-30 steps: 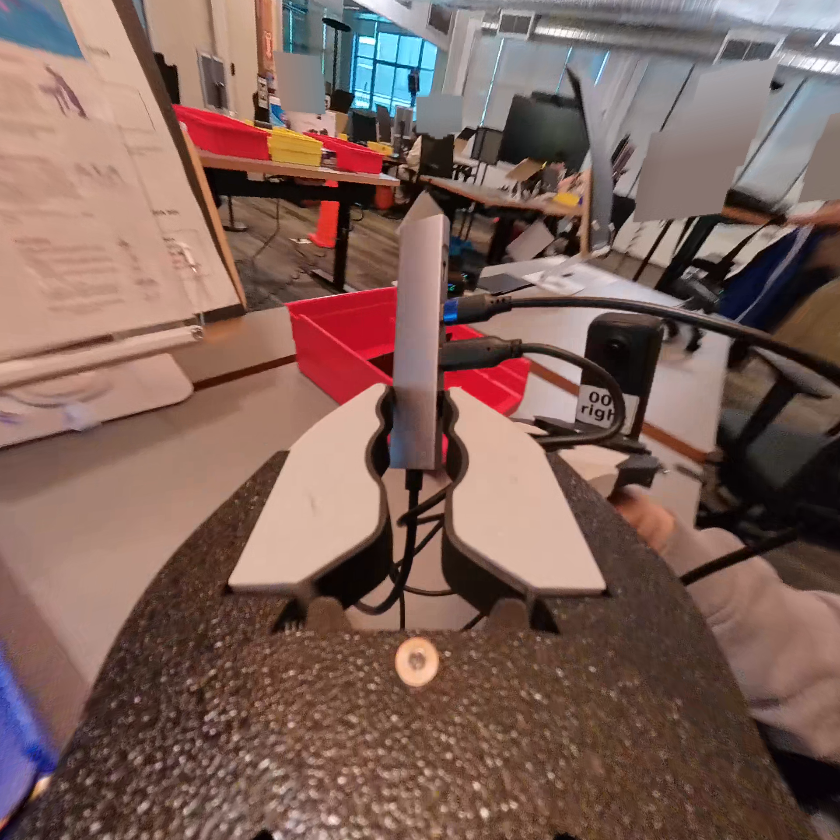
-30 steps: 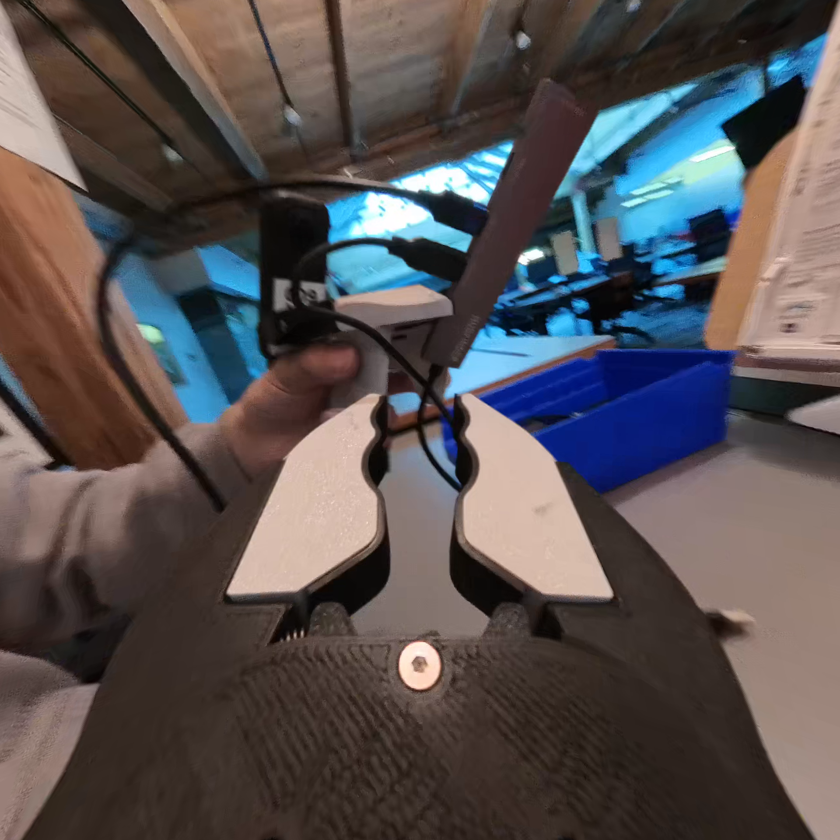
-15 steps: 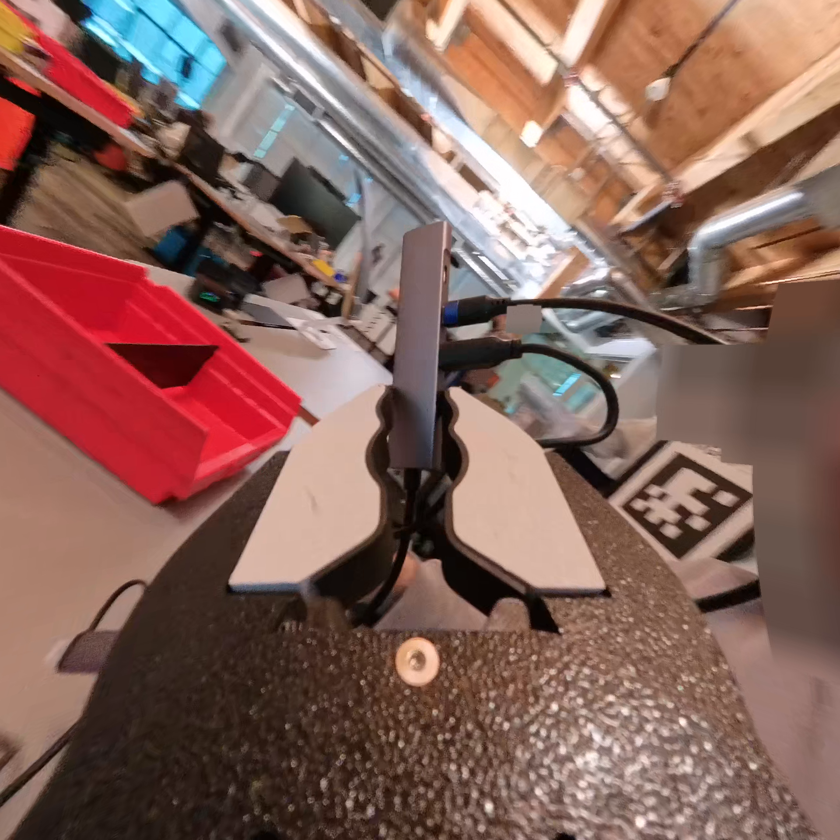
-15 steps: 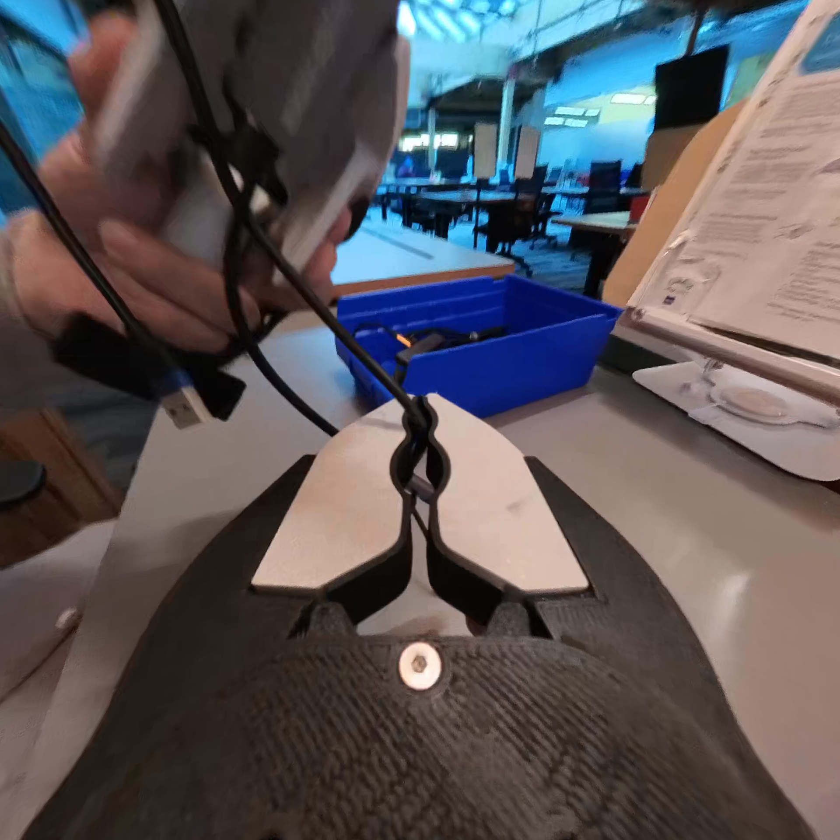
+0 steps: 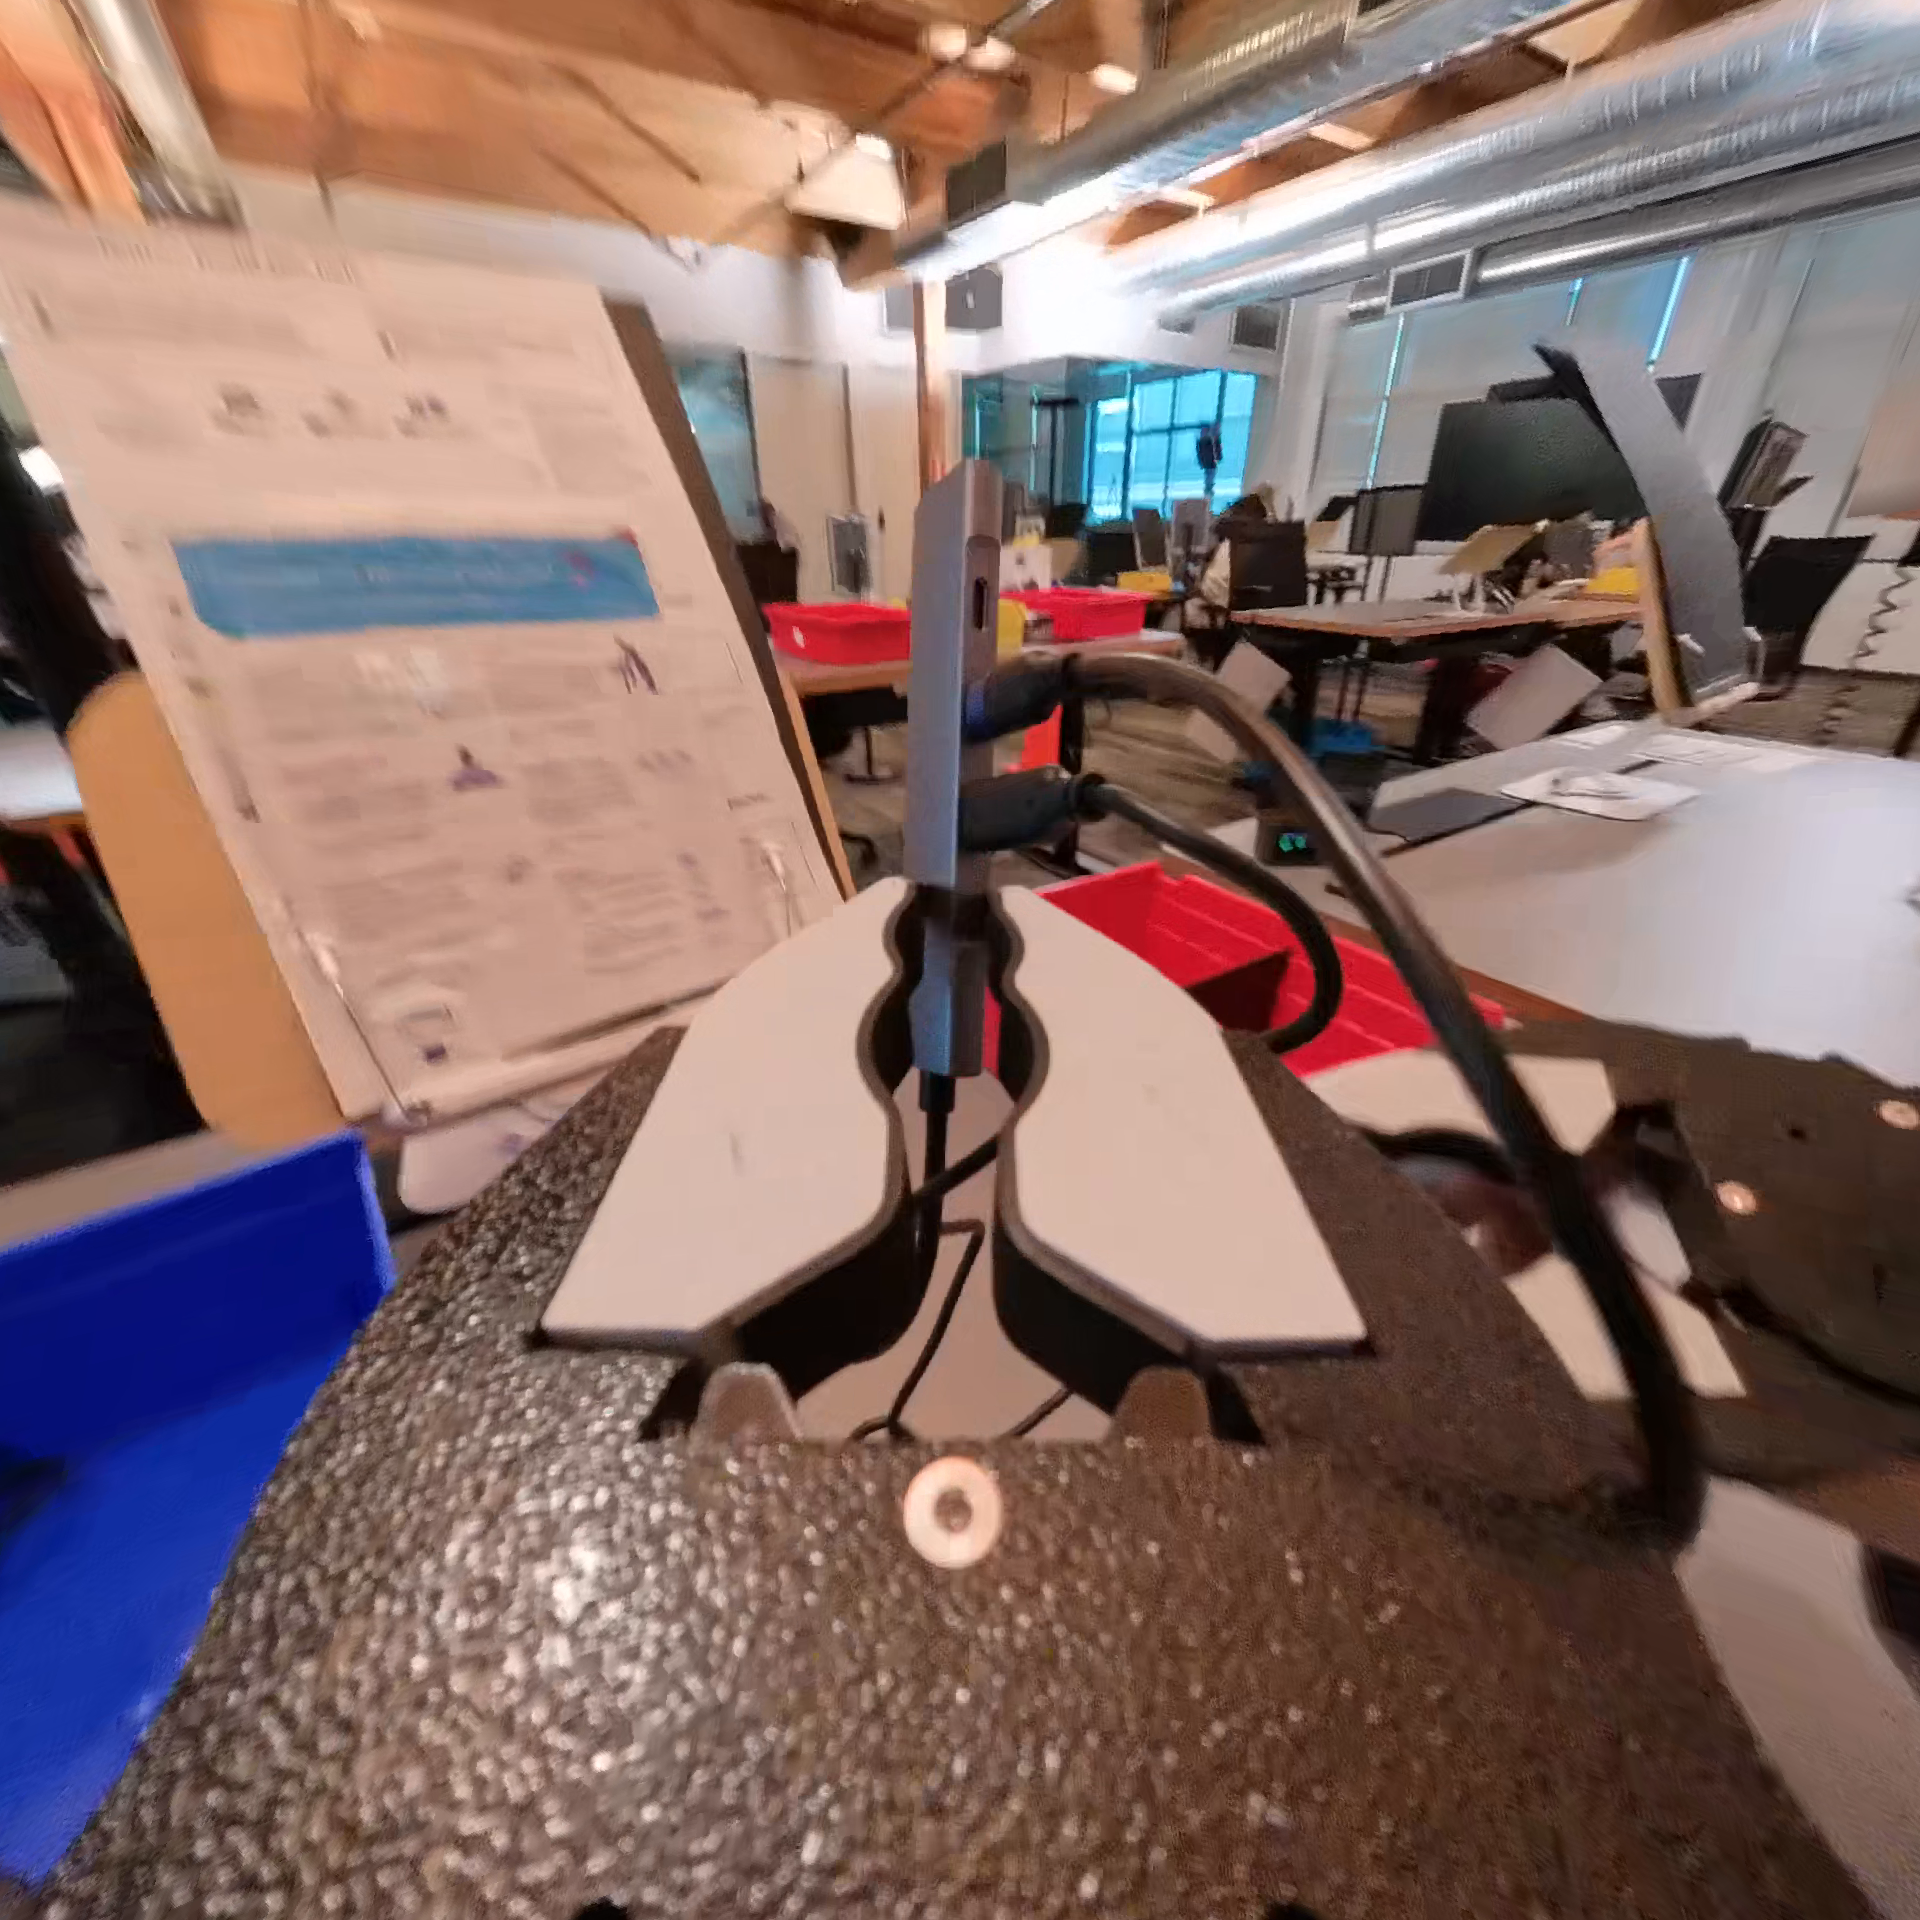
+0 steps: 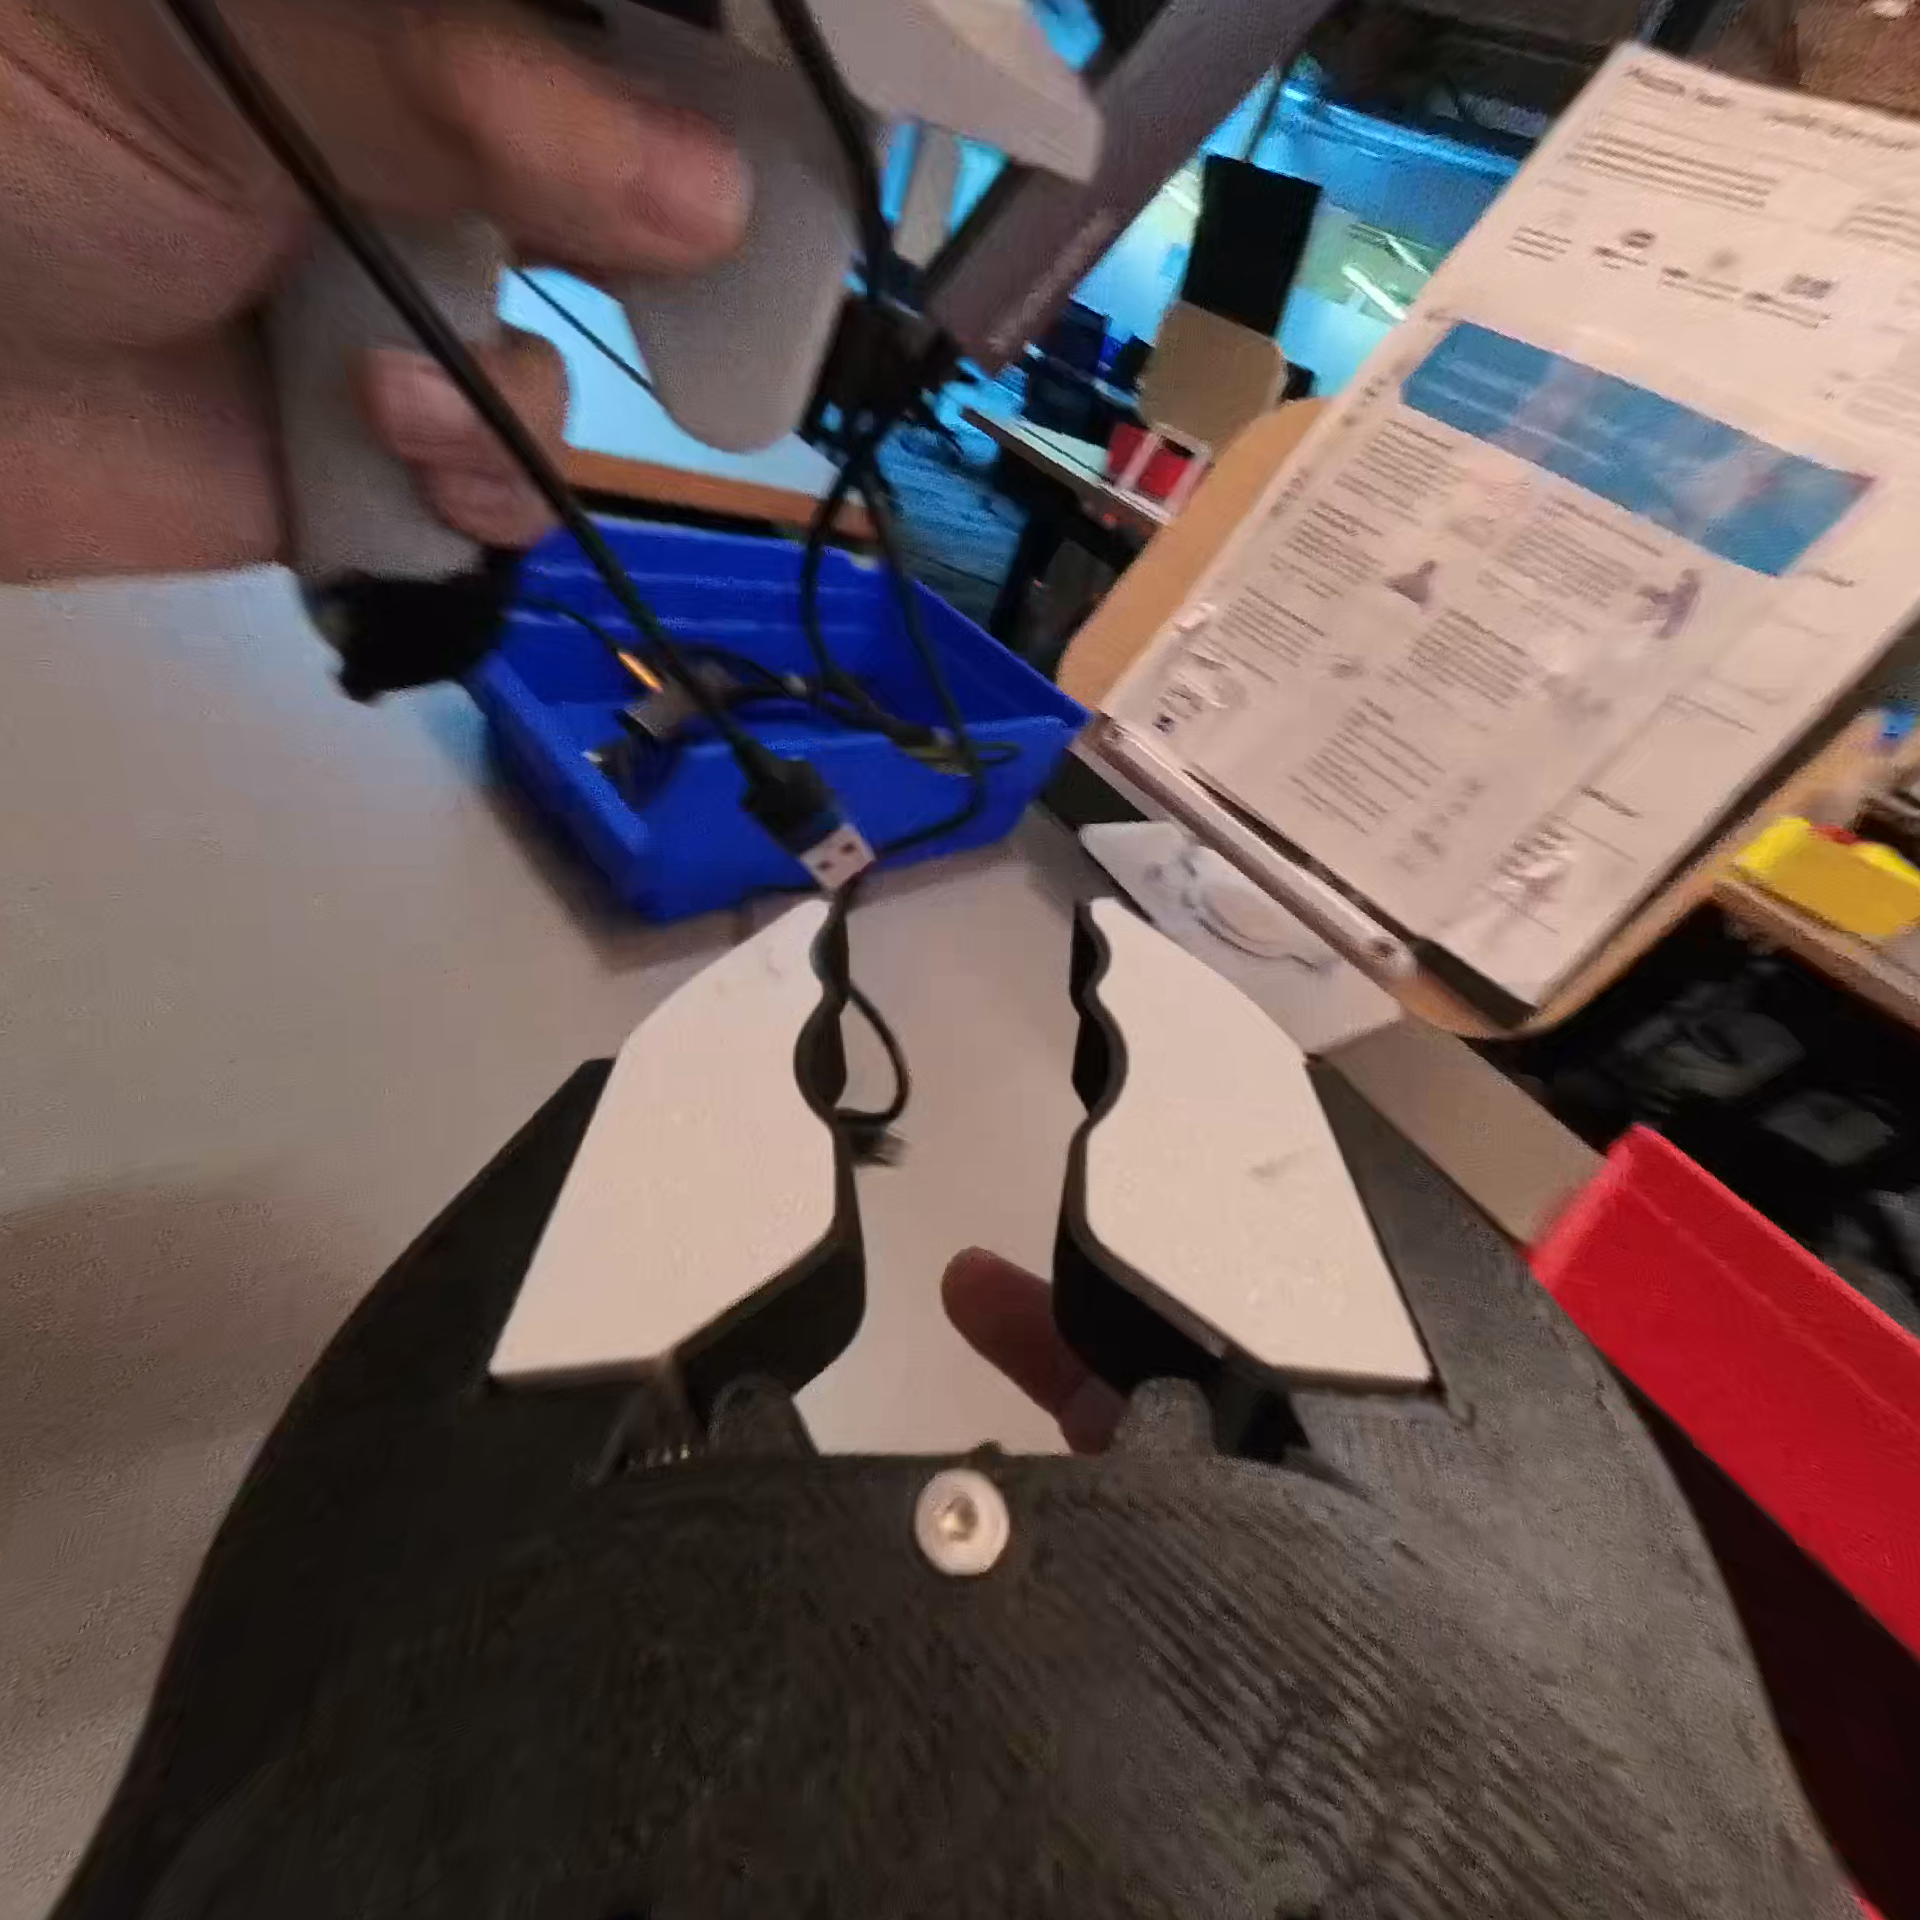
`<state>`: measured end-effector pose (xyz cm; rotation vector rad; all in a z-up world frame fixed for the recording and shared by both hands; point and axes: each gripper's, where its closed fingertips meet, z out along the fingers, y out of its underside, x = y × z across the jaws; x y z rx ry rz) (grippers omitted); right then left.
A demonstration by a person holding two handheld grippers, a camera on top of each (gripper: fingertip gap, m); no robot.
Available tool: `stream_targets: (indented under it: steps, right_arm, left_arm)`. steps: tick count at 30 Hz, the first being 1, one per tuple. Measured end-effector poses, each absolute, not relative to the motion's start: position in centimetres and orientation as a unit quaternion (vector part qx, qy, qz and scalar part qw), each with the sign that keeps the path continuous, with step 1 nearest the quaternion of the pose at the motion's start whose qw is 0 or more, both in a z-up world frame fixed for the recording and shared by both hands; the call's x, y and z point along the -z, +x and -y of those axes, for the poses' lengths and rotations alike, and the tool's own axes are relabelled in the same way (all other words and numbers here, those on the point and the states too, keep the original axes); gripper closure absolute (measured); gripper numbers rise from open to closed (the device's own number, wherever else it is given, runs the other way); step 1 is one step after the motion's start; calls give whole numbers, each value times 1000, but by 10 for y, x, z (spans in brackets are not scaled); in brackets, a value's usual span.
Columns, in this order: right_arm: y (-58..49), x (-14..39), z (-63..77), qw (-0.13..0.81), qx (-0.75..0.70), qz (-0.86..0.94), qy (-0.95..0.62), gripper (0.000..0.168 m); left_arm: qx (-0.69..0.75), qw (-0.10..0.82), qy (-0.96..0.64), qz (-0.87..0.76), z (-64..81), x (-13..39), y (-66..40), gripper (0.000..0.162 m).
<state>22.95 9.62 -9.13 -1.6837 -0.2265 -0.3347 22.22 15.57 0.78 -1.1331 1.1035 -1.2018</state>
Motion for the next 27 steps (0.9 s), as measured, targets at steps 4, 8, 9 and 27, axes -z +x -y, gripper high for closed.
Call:
stream_targets:
  steps: [4, 8, 9, 27]
  right_arm:
    - [186, 100, -122, 718, -90, 43, -689, 117]
    - [190, 101, -128, 747, -49, 27, -663, 112]
    - [195, 101, -127, 743, -4, 37, -668, 115]
    - [271, 60, -73, 757, -354, -172, -522, 104]
  left_arm:
    - [511, 551, -468, -465, -140, -21, 225, 152]
    - [519, 517, -483, -480, -137, -14, 226, 153]
    - [522, 503, -488, -486, -136, -11, 228, 153]
    - [-5, 698, -178, -694, -114, 70, 232, 153]
